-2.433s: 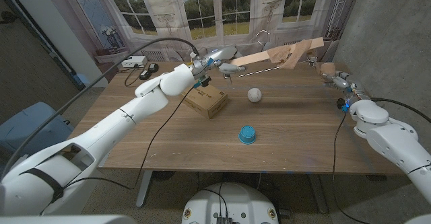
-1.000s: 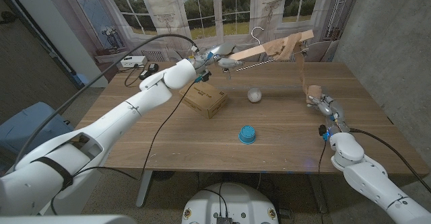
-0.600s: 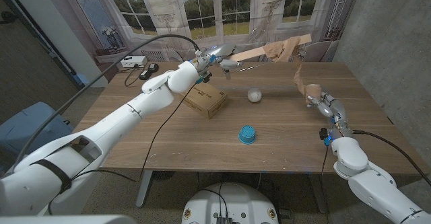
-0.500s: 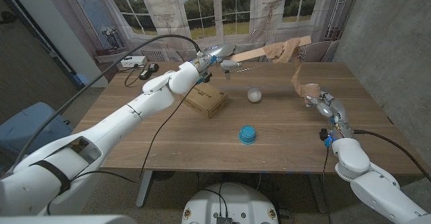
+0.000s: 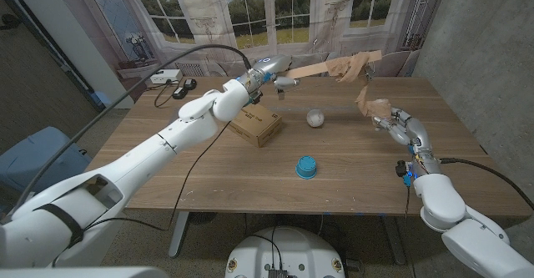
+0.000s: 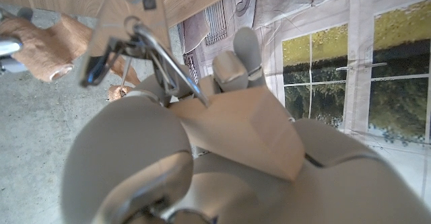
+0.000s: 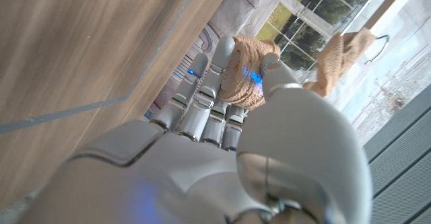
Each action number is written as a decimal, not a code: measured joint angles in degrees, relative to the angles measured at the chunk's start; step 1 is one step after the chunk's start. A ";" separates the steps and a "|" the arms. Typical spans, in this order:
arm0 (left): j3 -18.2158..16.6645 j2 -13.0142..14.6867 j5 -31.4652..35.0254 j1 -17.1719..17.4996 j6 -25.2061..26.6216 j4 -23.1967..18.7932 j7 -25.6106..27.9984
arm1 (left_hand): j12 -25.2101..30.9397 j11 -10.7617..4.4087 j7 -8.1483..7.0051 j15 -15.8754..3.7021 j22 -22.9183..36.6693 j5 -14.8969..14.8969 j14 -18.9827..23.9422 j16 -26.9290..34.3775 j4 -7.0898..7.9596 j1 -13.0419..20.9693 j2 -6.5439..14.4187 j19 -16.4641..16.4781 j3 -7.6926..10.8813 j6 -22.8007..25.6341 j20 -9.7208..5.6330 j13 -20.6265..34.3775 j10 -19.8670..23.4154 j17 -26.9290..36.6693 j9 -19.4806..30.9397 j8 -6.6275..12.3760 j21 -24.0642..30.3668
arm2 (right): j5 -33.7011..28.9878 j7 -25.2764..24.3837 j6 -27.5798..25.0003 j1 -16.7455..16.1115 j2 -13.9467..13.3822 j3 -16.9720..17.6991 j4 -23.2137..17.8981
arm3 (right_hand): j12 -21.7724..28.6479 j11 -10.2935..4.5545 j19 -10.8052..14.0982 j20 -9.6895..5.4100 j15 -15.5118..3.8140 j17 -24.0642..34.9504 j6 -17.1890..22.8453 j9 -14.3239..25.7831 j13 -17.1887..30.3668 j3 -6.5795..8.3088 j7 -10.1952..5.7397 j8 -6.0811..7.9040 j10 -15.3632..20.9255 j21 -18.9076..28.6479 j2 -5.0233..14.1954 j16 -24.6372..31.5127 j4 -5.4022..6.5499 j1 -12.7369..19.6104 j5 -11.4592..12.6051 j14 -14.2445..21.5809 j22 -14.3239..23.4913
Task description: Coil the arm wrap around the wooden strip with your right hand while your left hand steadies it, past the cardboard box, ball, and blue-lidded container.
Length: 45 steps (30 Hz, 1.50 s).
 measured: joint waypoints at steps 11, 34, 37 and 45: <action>1.40 0.18 4.74 0.19 3.39 -1.79 -0.16 | 0.00 0.02 0.00 -0.11 0.00 0.20 0.11 0.40 -0.16 0.00 0.00 0.20 0.15 0.00 -0.20 0.00 0.02 0.00 -0.32 0.00 0.00 | -5.71 1.35 -1.03 -3.39 0.42 2.71 -5.50 | 0.00 0.00 0.00 0.00 0.00 -0.01 0.00 0.13 0.14 0.00 0.00 0.00 0.00 0.46 0.00 0.00 0.01 0.00 -0.07 -0.01 0.00; 3.88 0.20 5.70 -3.03 2.59 -1.97 -8.66 | -0.01 0.00 0.00 -0.31 0.52 0.49 -0.11 1.08 -0.15 0.00 0.00 0.20 0.14 0.00 -0.19 0.00 0.00 -0.01 0.12 0.63 0.00 | -15.50 7.50 -3.11 -5.82 4.36 10.58 -15.30 | 0.00 0.00 -0.31 -0.31 0.00 0.27 0.00 0.36 0.12 0.00 0.00 0.00 0.00 0.88 0.00 0.00 0.01 0.00 -0.33 -0.01 0.01; 4.07 0.30 5.28 -3.44 1.97 -1.89 -9.92 | -0.01 0.00 0.00 -0.52 0.49 0.49 -0.35 1.12 -0.15 0.00 0.00 0.20 0.14 0.00 -0.19 0.00 0.00 -0.02 0.11 0.63 0.00 | -15.80 8.63 -4.21 -5.12 4.67 11.34 -16.14 | 0.00 0.00 -0.31 -0.32 0.00 0.27 0.00 0.35 0.15 0.00 0.00 0.00 0.00 0.88 0.00 0.00 0.01 0.00 -0.40 -0.01 0.02; 4.26 0.57 3.99 -4.18 0.34 -1.78 -12.62 | -0.02 0.00 -0.17 -0.38 0.36 0.16 -0.65 1.12 0.18 -0.01 0.01 -0.03 -0.20 -0.17 0.02 0.00 0.00 -0.02 1.18 1.06 0.00 | -15.92 12.87 -9.30 -1.79 4.54 12.98 -18.24 | 0.00 0.00 -0.90 -0.33 0.00 0.26 0.00 0.69 0.55 0.00 0.00 0.00 0.00 0.88 0.00 -0.27 0.01 0.00 -0.45 -0.01 0.02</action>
